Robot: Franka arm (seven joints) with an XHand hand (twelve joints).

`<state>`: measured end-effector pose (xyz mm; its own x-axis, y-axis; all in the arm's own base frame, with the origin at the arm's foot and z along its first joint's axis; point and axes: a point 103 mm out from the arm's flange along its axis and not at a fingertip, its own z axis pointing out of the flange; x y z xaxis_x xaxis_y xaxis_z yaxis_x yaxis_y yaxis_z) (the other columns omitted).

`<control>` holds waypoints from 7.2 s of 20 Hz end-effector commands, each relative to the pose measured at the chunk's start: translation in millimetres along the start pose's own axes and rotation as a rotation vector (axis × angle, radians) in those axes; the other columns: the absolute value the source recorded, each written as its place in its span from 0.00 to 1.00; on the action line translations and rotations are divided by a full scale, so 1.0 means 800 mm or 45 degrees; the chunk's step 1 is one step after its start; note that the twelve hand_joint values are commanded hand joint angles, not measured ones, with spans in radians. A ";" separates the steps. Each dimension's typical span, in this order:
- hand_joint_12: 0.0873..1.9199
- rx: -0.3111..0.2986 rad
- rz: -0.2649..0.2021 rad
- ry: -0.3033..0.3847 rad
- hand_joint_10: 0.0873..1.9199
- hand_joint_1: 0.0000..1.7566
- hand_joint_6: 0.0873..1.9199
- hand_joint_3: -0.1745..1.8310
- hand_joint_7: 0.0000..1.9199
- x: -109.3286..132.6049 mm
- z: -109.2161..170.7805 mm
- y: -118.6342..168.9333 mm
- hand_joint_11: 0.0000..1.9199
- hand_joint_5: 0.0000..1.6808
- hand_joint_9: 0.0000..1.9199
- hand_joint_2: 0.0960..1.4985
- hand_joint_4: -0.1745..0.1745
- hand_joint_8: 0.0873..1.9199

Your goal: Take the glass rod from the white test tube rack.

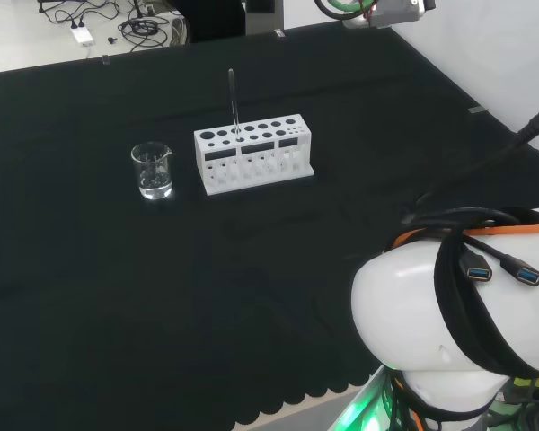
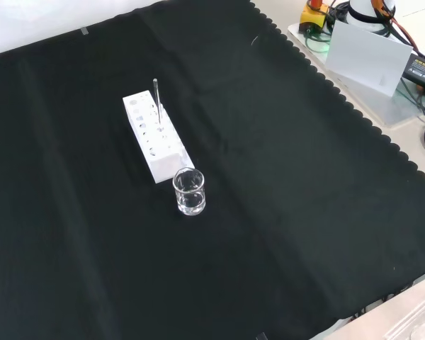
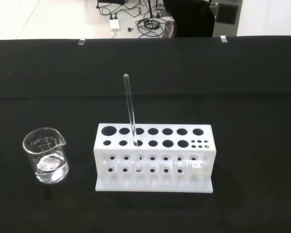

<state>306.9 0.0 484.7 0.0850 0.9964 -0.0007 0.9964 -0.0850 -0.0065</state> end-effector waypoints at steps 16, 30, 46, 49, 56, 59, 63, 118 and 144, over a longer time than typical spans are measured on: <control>0.72 -0.087 0.213 -0.025 0.44 0.50 0.00 0.00 0.00 -0.027 -0.089 -0.103 0.00 0.11 0.04 0.72 0.00 0.43; 0.71 -0.083 0.131 -0.003 0.42 0.48 0.00 0.00 0.02 -0.007 -0.094 -0.098 0.14 0.12 0.11 0.73 0.00 0.44; 0.69 -0.009 0.021 0.032 0.40 0.47 0.00 0.00 0.07 0.031 -0.069 0.012 0.18 0.16 0.16 0.73 0.00 0.43; 0.69 0.019 0.013 -0.015 0.40 0.47 0.00 0.00 0.07 0.038 -0.067 0.029 0.18 0.16 0.17 0.73 0.00 0.43; 0.69 0.038 -0.029 -0.004 0.40 0.47 0.00 0.00 0.08 0.039 -0.056 0.068 0.17 0.16 0.17 0.73 0.00 0.43; 0.69 0.093 -0.063 0.005 0.40 0.47 0.00 0.00 0.08 0.039 -0.056 0.067 0.17 0.16 0.17 0.73 0.00 0.43; 0.69 0.109 -0.070 -0.014 0.40 0.46 0.00 0.00 0.08 0.063 -0.013 0.133 0.17 0.16 0.17 0.73 0.00 0.43; 0.69 0.245 -0.142 0.036 0.40 0.44 0.00 0.00 0.10 0.084 0.201 0.259 0.16 0.16 0.17 0.76 0.00 0.42; 0.68 0.270 -0.153 0.060 0.39 0.44 0.00 0.00 0.15 0.058 0.264 0.270 0.19 0.20 0.22 0.77 0.00 0.42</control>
<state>522.5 35.0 280.8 -0.0337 0.9976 0.0613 0.9759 0.0460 -0.2131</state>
